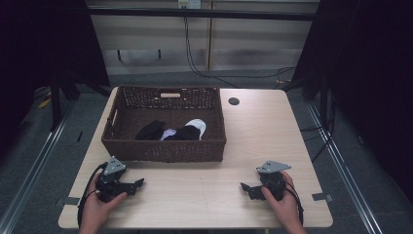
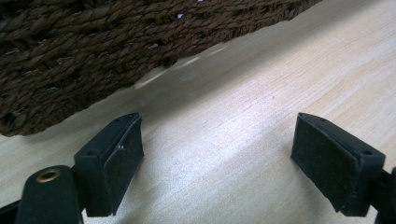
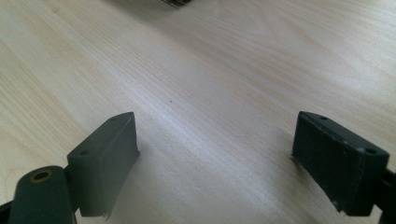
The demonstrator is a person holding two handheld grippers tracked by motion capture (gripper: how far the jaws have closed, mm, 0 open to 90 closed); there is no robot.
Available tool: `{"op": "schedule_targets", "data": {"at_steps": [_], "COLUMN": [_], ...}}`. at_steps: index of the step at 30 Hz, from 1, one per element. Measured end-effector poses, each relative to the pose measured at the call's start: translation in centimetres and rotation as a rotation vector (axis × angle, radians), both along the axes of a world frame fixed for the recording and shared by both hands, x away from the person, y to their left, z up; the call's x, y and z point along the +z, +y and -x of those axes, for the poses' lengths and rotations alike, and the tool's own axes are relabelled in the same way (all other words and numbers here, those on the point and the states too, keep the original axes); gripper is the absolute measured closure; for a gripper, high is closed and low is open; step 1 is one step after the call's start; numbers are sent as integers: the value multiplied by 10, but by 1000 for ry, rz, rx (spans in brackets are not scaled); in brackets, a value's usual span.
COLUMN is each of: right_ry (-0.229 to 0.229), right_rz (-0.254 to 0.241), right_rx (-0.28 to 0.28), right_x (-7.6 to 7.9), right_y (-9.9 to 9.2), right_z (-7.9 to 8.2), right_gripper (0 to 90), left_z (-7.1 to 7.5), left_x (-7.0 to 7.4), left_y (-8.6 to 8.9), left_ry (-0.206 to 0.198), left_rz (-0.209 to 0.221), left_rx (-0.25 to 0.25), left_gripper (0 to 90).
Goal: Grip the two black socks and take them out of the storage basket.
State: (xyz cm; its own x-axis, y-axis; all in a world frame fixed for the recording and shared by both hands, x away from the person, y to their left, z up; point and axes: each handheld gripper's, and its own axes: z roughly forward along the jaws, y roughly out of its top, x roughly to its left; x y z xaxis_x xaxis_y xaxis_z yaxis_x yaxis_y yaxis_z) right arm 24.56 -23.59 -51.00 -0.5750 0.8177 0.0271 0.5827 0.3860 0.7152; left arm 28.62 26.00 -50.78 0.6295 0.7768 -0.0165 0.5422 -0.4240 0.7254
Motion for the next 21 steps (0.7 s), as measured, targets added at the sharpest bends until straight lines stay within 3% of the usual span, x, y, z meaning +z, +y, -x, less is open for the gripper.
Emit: {"op": "schedule_targets", "data": {"at_steps": [8, 15, 16, 21], "right_ry": [0, 0, 0, 0], "right_rz": [-2, 0, 1, 0], "right_rx": [1, 0, 0, 0], "right_x": [0, 0, 0, 0], "right_y": [0, 0, 0, 0], "right_z": [0, 0, 0, 0], "right_gripper": [134, 134, 134, 134], "left_z": [-3, -4, -6, -11], "left_x": [11, 29, 36, 55], "left_y": [-2, -8, -11, -17], "left_ry": [87, 162, 189, 242], "left_rz": [-4, -90, -103, -149], "left_rx": [11, -46, -56, -110], "left_gripper": [214, 217, 218, 218]}}
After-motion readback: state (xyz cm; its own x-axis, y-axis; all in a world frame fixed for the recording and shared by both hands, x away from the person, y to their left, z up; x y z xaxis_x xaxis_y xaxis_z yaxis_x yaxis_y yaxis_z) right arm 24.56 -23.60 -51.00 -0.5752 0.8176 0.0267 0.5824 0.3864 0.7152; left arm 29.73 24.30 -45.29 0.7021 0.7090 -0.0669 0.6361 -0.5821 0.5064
